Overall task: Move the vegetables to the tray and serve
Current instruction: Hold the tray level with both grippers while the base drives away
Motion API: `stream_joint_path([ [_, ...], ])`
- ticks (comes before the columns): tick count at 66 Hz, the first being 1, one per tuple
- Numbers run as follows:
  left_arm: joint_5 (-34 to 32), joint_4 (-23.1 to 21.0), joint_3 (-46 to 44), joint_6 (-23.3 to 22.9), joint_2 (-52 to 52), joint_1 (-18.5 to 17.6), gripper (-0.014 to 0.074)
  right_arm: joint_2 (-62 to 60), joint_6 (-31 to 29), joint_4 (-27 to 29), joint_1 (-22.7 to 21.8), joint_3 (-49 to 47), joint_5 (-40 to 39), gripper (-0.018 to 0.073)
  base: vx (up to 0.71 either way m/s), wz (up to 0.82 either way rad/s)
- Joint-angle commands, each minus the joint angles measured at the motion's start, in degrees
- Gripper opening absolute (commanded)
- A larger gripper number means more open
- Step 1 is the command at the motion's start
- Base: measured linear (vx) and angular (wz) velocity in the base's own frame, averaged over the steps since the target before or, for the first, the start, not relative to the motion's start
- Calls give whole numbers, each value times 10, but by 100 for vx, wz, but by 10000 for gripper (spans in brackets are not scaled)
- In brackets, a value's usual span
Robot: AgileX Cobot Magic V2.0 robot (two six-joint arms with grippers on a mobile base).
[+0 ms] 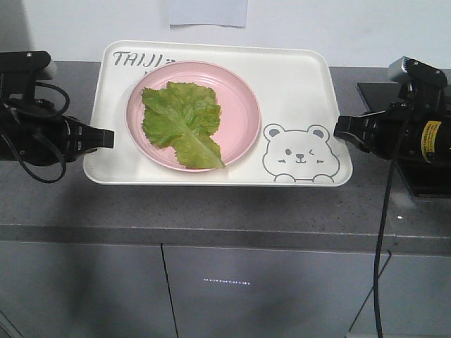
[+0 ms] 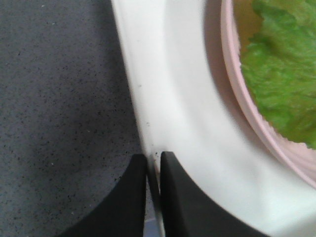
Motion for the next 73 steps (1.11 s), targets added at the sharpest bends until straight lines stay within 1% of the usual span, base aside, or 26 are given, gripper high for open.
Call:
stream_joint_path([
  [1,-53,-60,-19,13,-20,-18,-6,-28,-6,9,16,-18,-105,-3,8,-2],
  [73,-53,-60,-19,13,-20,-18,-6,-28,-6,9,16,-18,-105,-3,7,-1],
])
